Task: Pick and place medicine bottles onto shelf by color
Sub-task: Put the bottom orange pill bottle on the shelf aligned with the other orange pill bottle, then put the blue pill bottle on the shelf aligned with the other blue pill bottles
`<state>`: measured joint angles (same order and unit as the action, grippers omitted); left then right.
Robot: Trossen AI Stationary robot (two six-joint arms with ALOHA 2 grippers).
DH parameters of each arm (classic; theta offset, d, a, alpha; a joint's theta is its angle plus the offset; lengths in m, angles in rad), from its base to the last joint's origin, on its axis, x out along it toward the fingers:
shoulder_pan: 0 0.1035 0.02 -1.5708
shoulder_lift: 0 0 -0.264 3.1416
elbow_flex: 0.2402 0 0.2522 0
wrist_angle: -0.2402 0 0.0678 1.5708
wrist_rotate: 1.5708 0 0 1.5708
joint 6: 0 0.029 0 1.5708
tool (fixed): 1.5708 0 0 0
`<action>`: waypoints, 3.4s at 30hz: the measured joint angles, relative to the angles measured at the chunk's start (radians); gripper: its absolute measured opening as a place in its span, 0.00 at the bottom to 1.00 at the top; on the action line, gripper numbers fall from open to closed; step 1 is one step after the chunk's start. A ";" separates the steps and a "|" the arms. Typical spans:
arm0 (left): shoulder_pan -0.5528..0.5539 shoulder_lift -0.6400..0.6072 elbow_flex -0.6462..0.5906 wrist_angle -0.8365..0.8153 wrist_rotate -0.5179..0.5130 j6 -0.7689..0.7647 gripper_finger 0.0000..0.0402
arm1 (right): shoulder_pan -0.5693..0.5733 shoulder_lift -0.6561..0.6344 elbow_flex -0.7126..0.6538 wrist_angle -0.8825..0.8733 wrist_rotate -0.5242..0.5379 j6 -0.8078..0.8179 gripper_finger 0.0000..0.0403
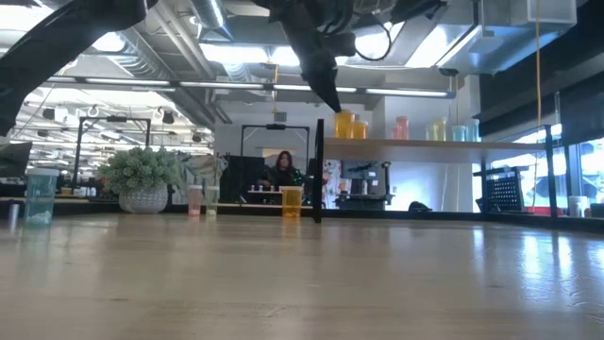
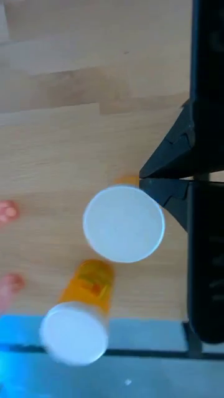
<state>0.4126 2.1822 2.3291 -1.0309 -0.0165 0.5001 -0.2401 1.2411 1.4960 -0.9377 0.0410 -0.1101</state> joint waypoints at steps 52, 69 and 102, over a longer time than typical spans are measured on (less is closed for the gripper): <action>0.026 0.051 0.000 0.100 -0.015 0.113 0.00 | 0.000 0.000 0.000 0.007 0.000 -0.003 0.30; 0.025 -0.004 0.010 0.043 -0.097 0.051 0.00 | 0.000 0.000 0.000 0.001 0.000 -0.003 0.30; -0.227 -0.382 0.025 -0.540 -0.263 -0.655 0.00 | 0.116 0.000 0.089 0.030 -0.017 -0.134 0.01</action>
<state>0.1858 1.8004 2.3539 -1.5706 -0.2791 -0.1550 -0.1245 1.2411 1.5850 -0.9081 0.0242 -0.2443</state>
